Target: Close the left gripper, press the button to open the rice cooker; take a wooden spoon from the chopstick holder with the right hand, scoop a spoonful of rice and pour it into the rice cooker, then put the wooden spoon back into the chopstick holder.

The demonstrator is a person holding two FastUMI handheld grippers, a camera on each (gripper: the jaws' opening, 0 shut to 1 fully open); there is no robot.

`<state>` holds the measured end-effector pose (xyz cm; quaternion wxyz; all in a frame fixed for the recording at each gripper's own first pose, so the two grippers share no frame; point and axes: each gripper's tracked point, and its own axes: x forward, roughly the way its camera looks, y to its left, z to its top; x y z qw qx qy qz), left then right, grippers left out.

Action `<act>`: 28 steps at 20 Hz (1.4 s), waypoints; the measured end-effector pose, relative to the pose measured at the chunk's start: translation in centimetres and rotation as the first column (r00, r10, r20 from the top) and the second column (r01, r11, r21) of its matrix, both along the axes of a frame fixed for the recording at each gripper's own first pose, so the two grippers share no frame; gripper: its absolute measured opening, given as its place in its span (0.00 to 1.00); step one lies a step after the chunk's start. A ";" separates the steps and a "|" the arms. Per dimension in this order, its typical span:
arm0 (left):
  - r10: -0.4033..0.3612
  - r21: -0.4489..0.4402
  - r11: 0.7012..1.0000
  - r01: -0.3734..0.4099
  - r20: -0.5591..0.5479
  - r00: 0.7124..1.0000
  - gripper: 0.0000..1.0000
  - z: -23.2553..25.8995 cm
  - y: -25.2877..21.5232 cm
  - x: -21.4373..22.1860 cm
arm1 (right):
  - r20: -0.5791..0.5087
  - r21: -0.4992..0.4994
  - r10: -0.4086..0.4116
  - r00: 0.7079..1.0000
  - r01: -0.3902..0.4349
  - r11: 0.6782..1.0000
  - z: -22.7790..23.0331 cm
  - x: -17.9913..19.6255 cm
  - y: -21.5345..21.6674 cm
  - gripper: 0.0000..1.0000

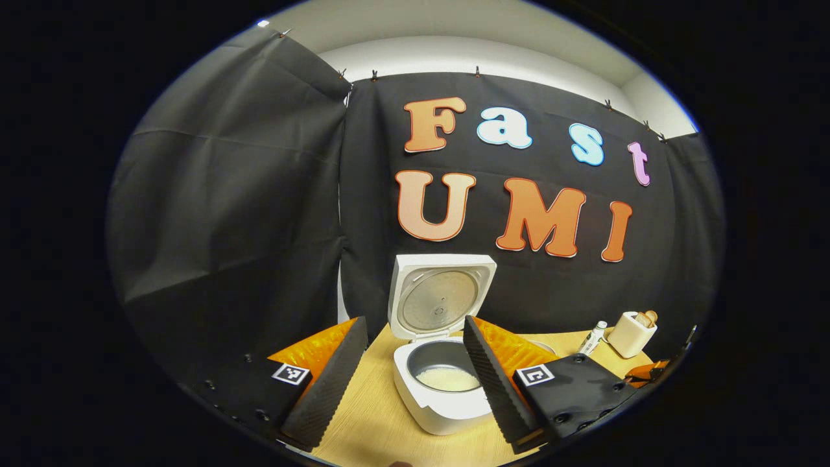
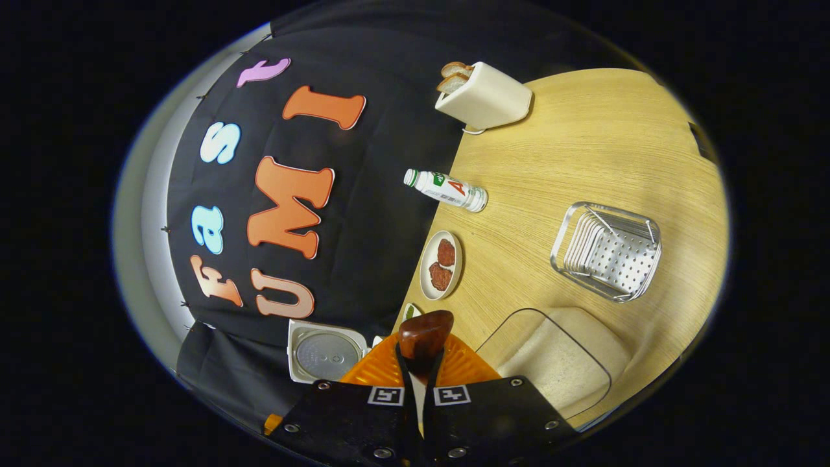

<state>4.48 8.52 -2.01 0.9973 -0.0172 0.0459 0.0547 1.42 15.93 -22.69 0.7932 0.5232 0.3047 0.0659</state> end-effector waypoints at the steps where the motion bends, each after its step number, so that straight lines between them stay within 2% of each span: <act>1: -0.001 0.000 1.000 0.001 0.003 1.000 1.00 0.1 0.0 0.0 | 0.001 0.016 0.003 1.000 -0.003 1.000 0.5 0.2 0.5 0.02; 8: -0.003 0.026 1.000 0.002 0.010 1.000 1.00 0.5 0.5 0.5 | 0.013 0.067 0.027 1.000 -0.027 0.997 3.2 1.9 4.3 0.02; 18: -0.002 0.035 0.999 0.001 0.046 0.999 1.00 3.1 0.8 0.7 | 0.037 0.120 0.102 0.994 -0.106 0.987 6.8 7.1 12.9 0.02; 28: -0.001 0.036 0.999 0.000 0.031 1.000 0.97 2.6 1.1 0.5 | 0.109 0.090 0.158 0.981 -0.168 0.982 9.6 12.4 21.4 0.02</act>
